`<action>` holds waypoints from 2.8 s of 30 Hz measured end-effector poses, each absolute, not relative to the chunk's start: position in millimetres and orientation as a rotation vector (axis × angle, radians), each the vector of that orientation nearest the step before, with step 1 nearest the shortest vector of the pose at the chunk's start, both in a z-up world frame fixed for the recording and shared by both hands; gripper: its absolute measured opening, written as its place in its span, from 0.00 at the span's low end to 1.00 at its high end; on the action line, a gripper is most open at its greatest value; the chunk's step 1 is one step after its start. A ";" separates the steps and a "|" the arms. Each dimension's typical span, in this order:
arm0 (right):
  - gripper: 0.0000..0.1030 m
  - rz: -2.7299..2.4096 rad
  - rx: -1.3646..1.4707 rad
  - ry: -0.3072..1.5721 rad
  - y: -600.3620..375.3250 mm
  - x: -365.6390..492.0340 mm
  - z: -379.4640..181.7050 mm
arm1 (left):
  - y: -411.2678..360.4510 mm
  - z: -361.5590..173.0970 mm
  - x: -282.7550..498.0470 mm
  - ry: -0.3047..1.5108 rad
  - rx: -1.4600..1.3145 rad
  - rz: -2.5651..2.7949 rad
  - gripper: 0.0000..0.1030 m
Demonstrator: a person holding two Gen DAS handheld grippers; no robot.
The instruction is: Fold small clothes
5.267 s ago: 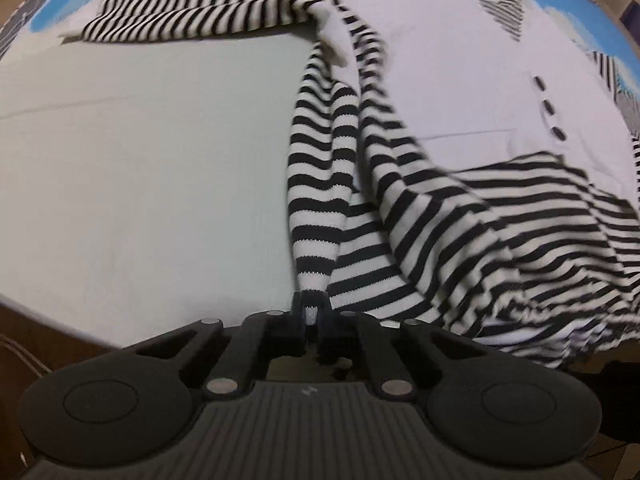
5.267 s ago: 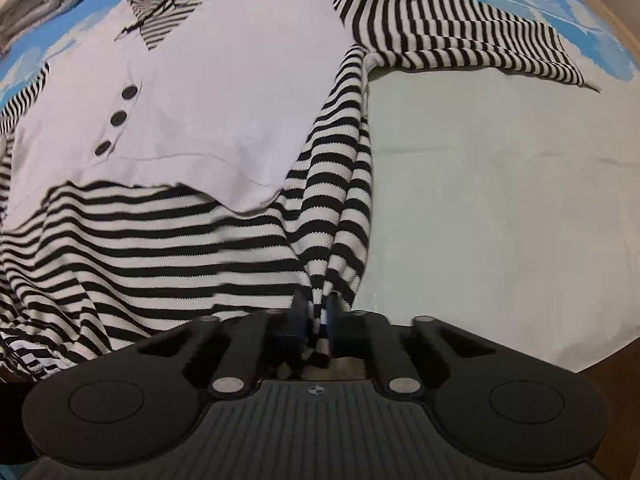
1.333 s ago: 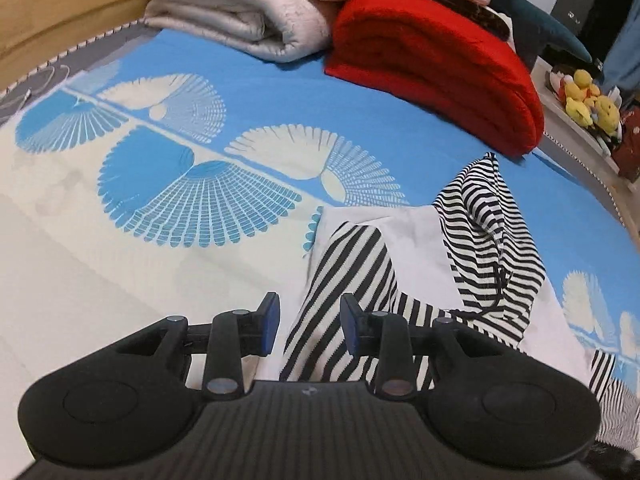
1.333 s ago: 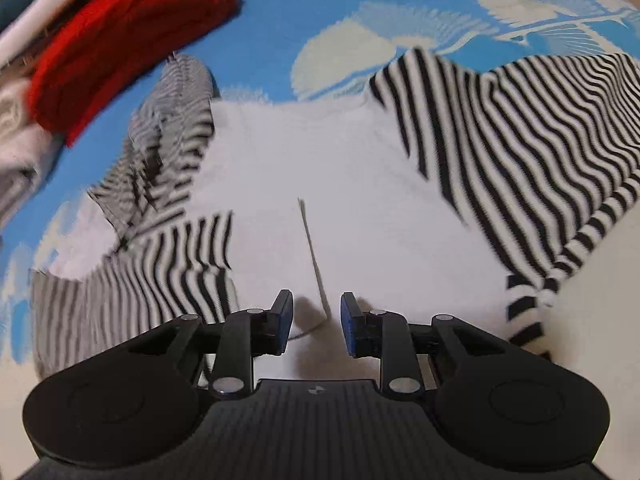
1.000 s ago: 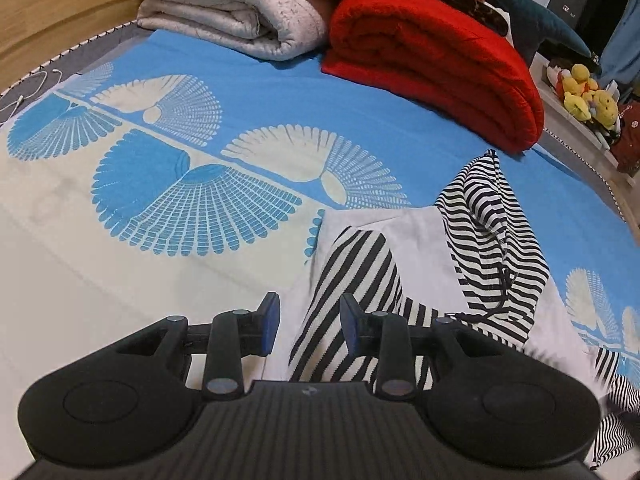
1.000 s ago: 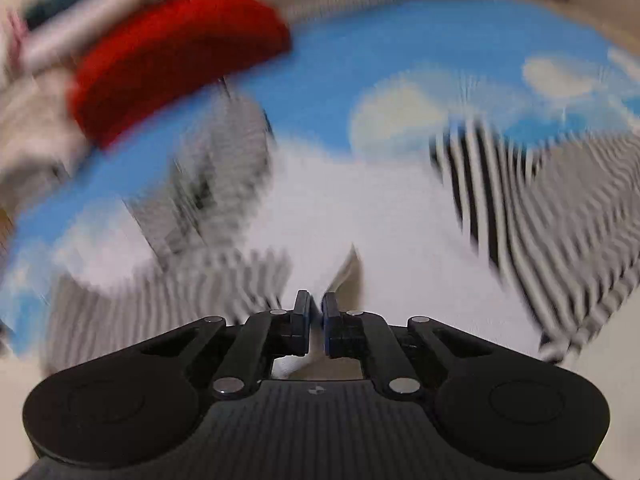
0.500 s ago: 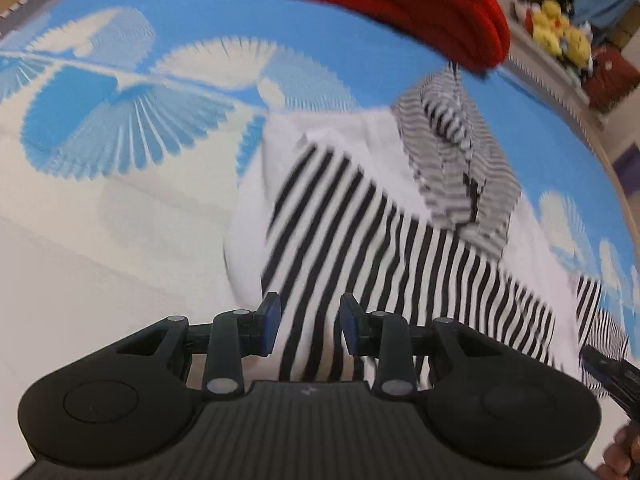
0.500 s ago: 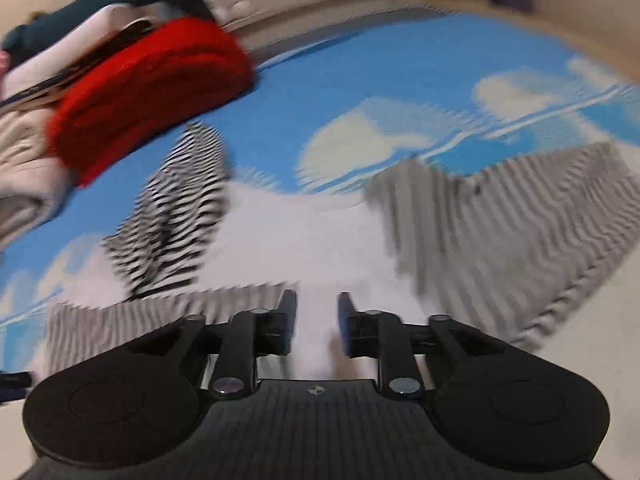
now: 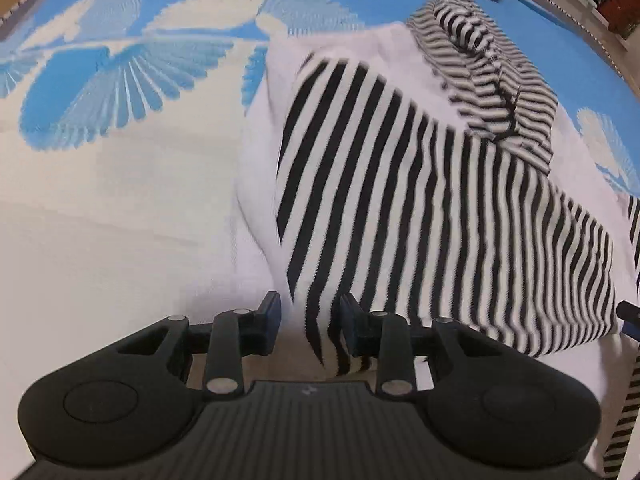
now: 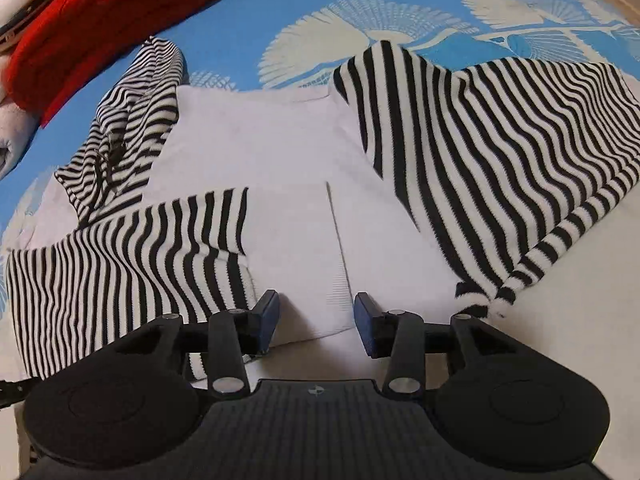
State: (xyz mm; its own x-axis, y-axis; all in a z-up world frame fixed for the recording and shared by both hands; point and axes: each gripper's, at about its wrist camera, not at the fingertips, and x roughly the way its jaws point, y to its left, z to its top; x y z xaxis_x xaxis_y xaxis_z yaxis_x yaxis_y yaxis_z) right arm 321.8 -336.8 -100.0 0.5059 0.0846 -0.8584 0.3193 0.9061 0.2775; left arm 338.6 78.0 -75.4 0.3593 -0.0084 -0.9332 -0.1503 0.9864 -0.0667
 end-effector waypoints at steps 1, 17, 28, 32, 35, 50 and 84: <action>0.42 -0.139 0.447 1.016 -339.5 320.3 -94.2 | 73.9 -65.2 338.3 1.171 -0.147 0.085 0.36; 0.04 -0.259 0.499 0.717 -449.7 256.9 -43.8 | -27.4 -11.9 324.3 1.013 -0.067 -0.100 0.49; 0.11 -0.565 0.660 0.648 -600.0 233.2 -82.8 | -33.0 -21.6 328.4 1.027 -0.046 -0.100 0.49; 0.40 -0.609 0.748 0.653 -631.4 241.7 -107.9 | -31.5 -21.9 330.1 1.026 -0.043 -0.101 0.49; 0.45 -0.643 0.780 0.666 -640.6 249.5 -123.0 | -27.3 -23.0 331.8 1.030 -0.044 -0.091 0.49; 0.04 -0.627 0.742 0.525 -577.5 257.2 -28.5 | 11.3 -5.2 334.4 1.003 -0.134 -0.059 0.49; 0.43 0.242 0.089 0.972 -228.3 313.9 -67.5 | 99.7 -38.8 353.7 1.063 -0.354 0.091 0.49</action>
State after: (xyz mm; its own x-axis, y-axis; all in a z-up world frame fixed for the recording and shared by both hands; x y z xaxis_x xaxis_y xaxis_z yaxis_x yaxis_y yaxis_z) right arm 313.9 -228.3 -67.5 0.5392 0.2430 -0.8064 -0.1639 0.9694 0.1825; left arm 353.7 99.7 -38.8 0.4887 -0.0965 -0.8671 -0.2421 0.9398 -0.2410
